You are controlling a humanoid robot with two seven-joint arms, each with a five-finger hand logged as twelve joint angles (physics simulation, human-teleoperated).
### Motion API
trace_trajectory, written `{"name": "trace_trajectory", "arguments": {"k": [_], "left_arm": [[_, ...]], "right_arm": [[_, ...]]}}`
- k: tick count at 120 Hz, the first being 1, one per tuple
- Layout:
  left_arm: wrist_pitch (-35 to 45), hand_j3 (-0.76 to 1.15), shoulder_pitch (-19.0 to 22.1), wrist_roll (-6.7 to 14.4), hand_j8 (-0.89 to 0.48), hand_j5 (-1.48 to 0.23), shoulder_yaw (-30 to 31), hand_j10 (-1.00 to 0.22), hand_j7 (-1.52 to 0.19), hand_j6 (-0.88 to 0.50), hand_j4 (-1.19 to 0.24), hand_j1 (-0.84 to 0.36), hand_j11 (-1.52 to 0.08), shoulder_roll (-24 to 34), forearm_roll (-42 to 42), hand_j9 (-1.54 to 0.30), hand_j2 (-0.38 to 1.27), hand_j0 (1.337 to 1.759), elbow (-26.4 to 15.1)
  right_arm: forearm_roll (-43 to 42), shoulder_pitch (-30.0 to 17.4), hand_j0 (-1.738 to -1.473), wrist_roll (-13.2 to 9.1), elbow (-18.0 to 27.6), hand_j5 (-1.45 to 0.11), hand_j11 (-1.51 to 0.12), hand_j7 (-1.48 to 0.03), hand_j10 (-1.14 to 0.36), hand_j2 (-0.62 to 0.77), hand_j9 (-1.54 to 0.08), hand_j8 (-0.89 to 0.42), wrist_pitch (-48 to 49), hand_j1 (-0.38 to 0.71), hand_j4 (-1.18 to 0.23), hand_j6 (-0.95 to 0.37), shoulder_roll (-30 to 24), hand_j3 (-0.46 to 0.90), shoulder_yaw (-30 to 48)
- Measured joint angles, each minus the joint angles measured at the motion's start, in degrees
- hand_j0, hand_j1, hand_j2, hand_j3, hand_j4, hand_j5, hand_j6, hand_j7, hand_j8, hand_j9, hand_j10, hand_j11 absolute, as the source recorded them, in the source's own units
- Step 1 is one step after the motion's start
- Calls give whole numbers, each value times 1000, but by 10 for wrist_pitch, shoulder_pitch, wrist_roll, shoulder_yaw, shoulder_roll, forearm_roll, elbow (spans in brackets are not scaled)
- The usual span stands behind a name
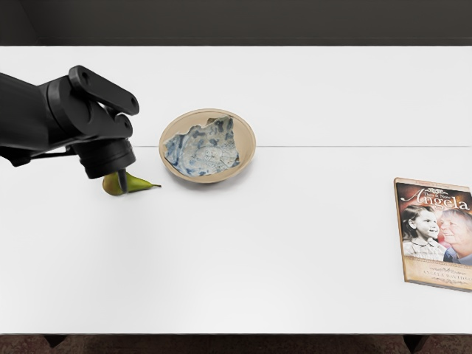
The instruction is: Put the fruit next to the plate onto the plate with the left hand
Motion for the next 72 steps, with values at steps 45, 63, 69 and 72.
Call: {"name": "trace_trajectory", "arguments": {"k": [45, 63, 69, 72], "left_arm": [[28, 0, 33, -71, -48, -62, 16, -48, -62, -48, -48, 293, -62, 0, 1, -62, 10, 1658, -5], [28, 0, 39, -70, -54, -70, 23, -54, -70, -54, -54, 285, -70, 0, 1, -70, 11, 1658, -5], [28, 0, 40, -72, -60, -77, 22, -60, -77, -60, -60, 278, -77, 0, -1, -77, 12, 1658, -8], [28, 0, 40, -73, -64, -82, 22, -63, -82, -64, -63, 274, -82, 0, -2, -82, 13, 1658, -10]], "right_arm": [[0, 0, -1658, 0, 0, 0, 0, 0, 0, 0, 0, 0, 0, -349, 0, 0, 0, 0, 0], [0, 0, -1658, 0, 0, 0, 0, 0, 0, 0, 0, 0, 0, -349, 0, 0, 0, 0, 0], [0, 0, -1658, 0, 0, 0, 0, 0, 0, 0, 0, 0, 0, -349, 0, 0, 0, 0, 0], [0, 0, -1658, 0, 0, 0, 0, 0, 0, 0, 0, 0, 0, -349, 0, 0, 0, 0, 0]]}}
